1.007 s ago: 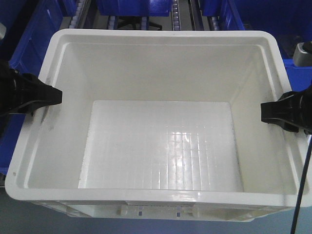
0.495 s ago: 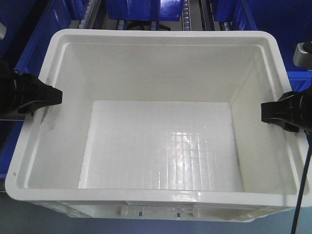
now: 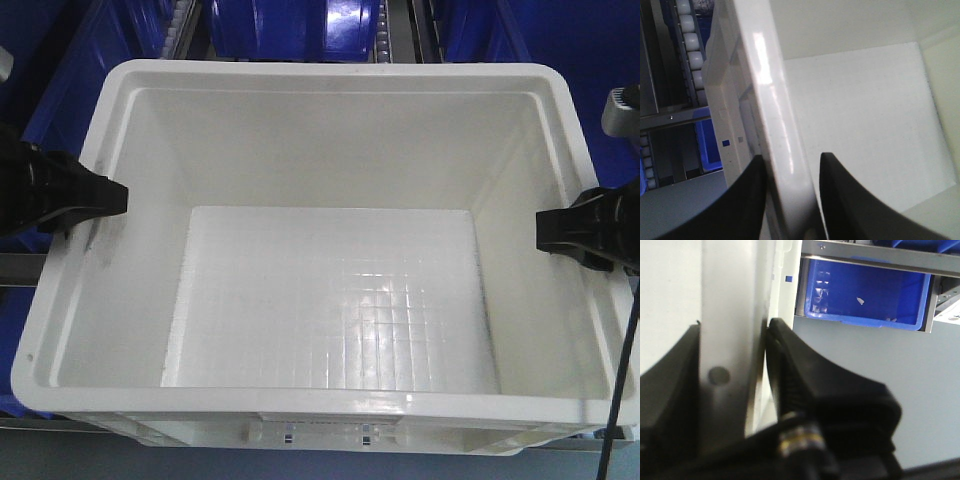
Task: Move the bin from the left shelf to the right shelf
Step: 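Carry the tote with both grippers over the roller shelf between blue bins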
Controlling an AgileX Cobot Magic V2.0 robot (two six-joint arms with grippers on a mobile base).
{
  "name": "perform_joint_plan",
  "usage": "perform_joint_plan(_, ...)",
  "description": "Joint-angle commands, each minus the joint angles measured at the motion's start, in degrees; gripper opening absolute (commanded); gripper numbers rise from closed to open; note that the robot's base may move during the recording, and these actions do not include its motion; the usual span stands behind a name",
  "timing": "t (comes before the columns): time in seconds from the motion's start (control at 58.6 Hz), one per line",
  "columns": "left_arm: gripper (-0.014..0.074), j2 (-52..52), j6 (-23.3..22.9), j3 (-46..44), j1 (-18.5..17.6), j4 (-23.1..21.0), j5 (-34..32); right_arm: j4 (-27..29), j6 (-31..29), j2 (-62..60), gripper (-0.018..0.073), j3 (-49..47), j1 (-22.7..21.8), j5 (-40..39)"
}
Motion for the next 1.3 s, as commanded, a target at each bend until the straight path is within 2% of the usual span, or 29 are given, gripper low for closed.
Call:
perform_joint_plan(0.0,-0.0004,-1.66,1.44,-2.67,-0.42,-4.68,-4.24,3.15,-1.89,-1.33,-0.0005,-2.64,0.00,-6.58)
perform_joint_plan(1.28,-0.0004,-1.66,1.44,-2.67,-0.42,-4.68,-4.24,3.15,-1.89,-1.33,-0.0005,-2.64,0.00,-6.58)
